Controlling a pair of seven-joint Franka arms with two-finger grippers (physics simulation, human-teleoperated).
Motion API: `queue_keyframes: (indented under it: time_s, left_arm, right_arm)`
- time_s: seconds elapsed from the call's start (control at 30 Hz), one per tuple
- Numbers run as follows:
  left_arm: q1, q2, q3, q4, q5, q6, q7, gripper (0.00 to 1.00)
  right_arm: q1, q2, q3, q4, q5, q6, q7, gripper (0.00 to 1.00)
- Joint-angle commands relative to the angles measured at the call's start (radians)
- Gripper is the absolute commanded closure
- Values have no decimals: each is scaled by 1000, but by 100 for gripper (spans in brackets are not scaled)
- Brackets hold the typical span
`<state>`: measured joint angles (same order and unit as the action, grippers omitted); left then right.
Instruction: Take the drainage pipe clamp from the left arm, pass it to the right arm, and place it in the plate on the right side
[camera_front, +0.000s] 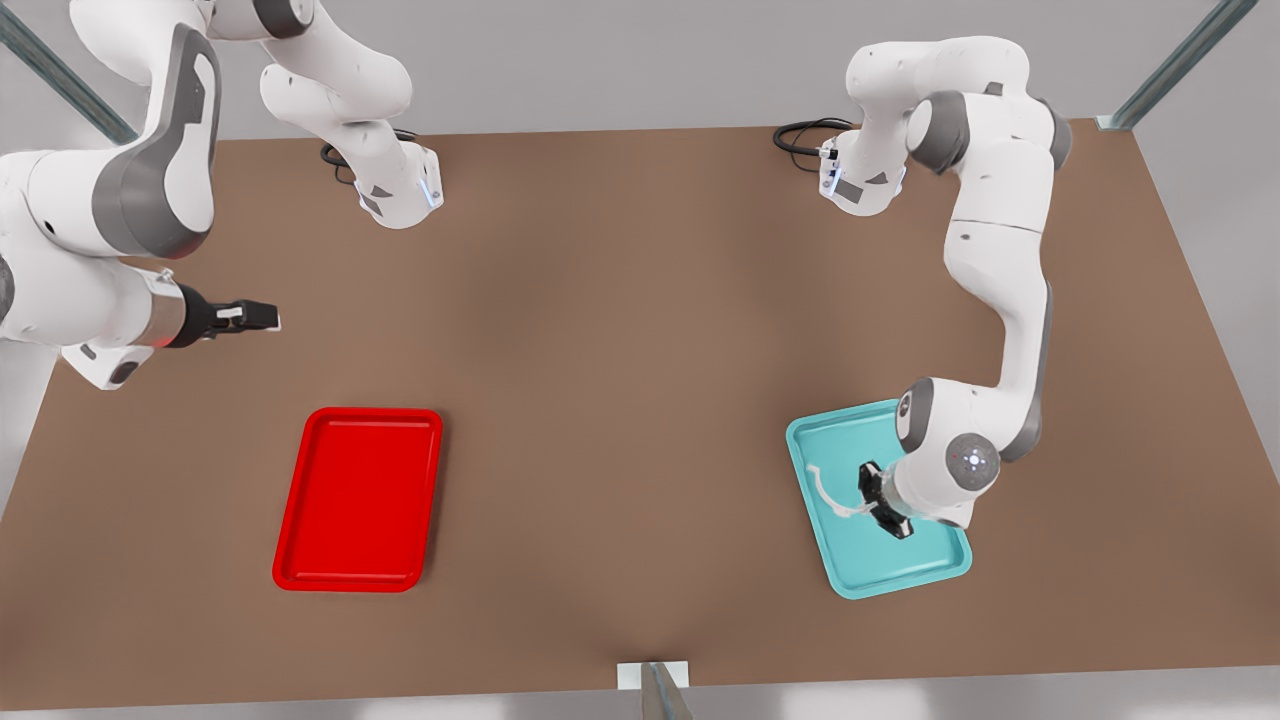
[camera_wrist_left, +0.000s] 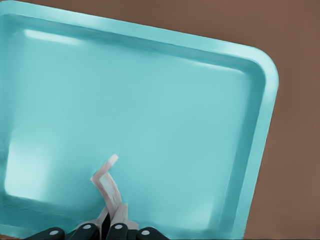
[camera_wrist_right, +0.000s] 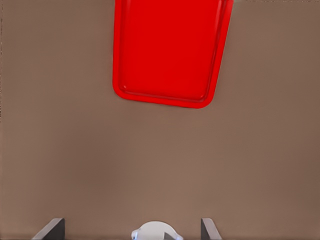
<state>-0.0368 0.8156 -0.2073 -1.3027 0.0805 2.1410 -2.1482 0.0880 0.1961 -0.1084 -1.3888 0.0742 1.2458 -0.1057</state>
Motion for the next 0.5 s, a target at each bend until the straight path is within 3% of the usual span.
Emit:
queue_keyframes:
  time_s: [0.0, 0.13, 0.27, 0.37, 0.47]
  left_arm:
    - [-2, 0, -44, 57, 2, -182, -82, 79]
    - [-155, 7, -70, 123, 19, -201, -88, 79]
    - [-319, 50, -60, 212, 28, -201, -202, 79]
    - [-390, 85, -58, 283, 41, -194, -303, 79]
    - [-410, 88, -60, 299, 39, -161, -369, 79]
  right_arm:
    - [38, 29, 1, 17, 18, 21, 0, 0]
    - [234, 173, 1, 37, 104, 221, -2, 0]
    - [392, 218, 1, 24, 182, 425, 118, 0]
    - [470, 241, 1, 25, 211, 504, 258, 0]
    - [513, 296, 1, -4, 259, 703, 258, 0]
